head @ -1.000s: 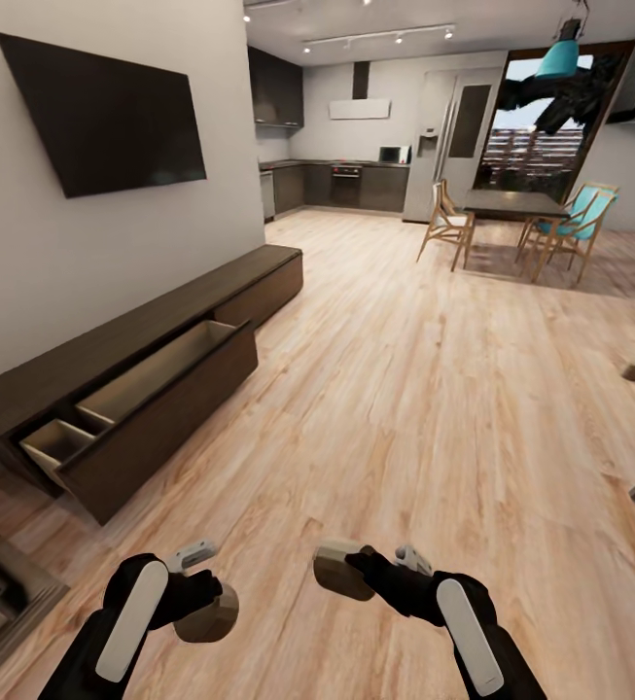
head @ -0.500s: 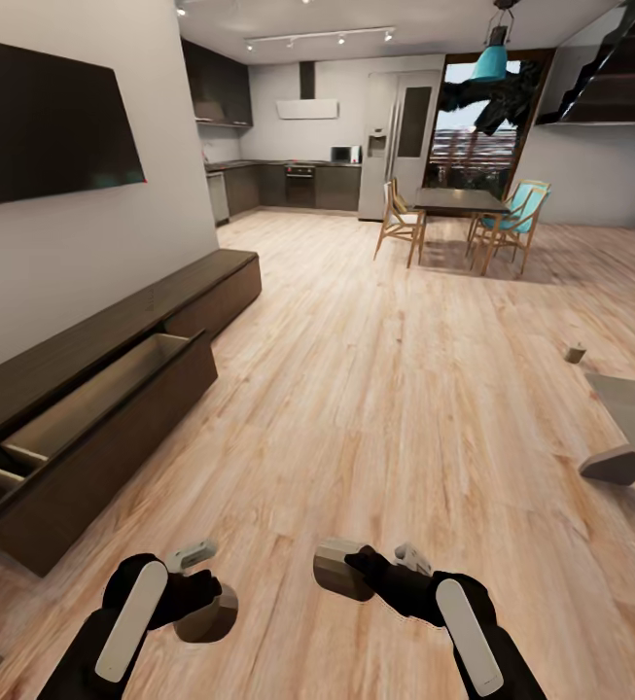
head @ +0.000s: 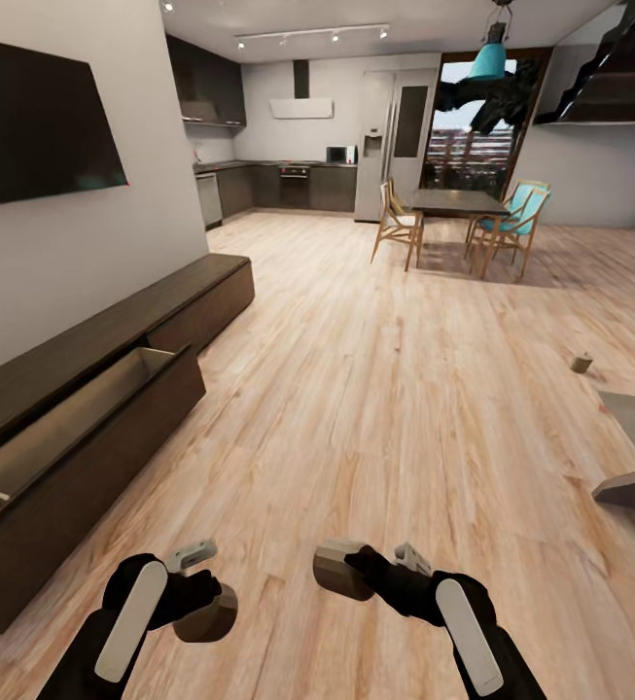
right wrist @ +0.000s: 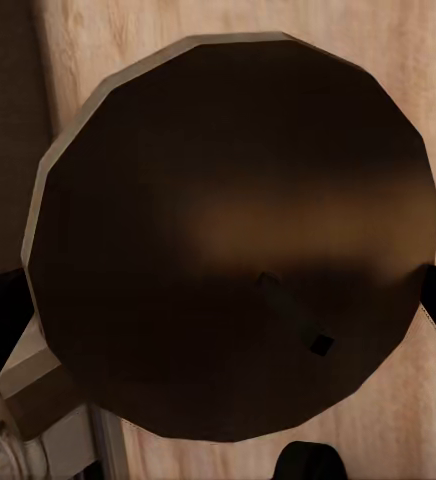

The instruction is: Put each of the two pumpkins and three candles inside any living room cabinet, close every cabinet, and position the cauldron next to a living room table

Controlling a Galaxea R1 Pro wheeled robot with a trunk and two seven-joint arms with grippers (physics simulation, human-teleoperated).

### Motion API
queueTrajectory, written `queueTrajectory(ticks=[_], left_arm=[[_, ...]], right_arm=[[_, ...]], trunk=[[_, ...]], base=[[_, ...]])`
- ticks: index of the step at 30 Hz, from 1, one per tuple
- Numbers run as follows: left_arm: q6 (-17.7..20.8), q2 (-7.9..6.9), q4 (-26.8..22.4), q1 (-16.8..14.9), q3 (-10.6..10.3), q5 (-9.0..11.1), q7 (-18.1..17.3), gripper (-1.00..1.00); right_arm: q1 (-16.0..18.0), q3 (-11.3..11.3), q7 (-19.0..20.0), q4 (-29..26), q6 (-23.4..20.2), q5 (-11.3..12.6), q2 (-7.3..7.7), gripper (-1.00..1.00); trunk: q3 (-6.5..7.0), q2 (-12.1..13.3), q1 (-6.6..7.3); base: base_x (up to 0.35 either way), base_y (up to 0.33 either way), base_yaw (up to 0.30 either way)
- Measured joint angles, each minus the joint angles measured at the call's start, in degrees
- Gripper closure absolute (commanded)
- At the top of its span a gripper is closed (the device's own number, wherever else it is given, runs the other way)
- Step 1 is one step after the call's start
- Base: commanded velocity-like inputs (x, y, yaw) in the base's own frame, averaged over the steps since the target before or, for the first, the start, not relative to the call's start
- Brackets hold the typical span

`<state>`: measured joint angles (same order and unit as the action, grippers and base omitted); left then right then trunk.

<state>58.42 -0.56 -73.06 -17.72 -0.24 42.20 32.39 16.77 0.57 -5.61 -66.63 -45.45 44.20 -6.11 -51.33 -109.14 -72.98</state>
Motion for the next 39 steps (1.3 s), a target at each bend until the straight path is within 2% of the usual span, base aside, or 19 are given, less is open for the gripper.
queueTrajectory(ticks=[4,8,11,21,39], left_arm=[[0.03,0.01,0.0,0.0,0.0,-0.09,0.02,1.0],[0.04,0.01,-0.01,0.0,0.0,-0.11,0.02,1.0],[0.03,0.02,0.01,0.0,0.0,-0.07,0.02,1.0],[0.03,-0.01,0.04,0.0,0.0,-0.09,0.01,1.0],[0.02,-0.02,0.05,0.0,0.0,-0.08,0.01,1.0]], right_arm=[[-0.01,0.15,-0.01,-0.09,-0.03,0.05,0.01,1.0],[-0.01,3.14,0.15,-0.46,-0.2,1.19,-0.09,1.0],[0.01,4.07,0.18,-0.58,-0.41,2.05,-0.14,1.0],[-0.02,4.41,0.34,-0.43,-0.14,2.18,0.07,1.0],[-0.02,4.49,0.34,-0.04,-0.13,2.28,0.02,1.0]], trunk=[[0.0,0.0,0.0],[0.0,0.0,0.0],[0.0,0.0,0.0],[0.0,0.0,0.0],[0.0,0.0,0.0]], base=[[0.347,-0.016,0.0],[0.347,-0.002,0.0],[0.347,0.0,0.0],[0.344,-0.031,0.0],[0.323,-0.133,0.0]])
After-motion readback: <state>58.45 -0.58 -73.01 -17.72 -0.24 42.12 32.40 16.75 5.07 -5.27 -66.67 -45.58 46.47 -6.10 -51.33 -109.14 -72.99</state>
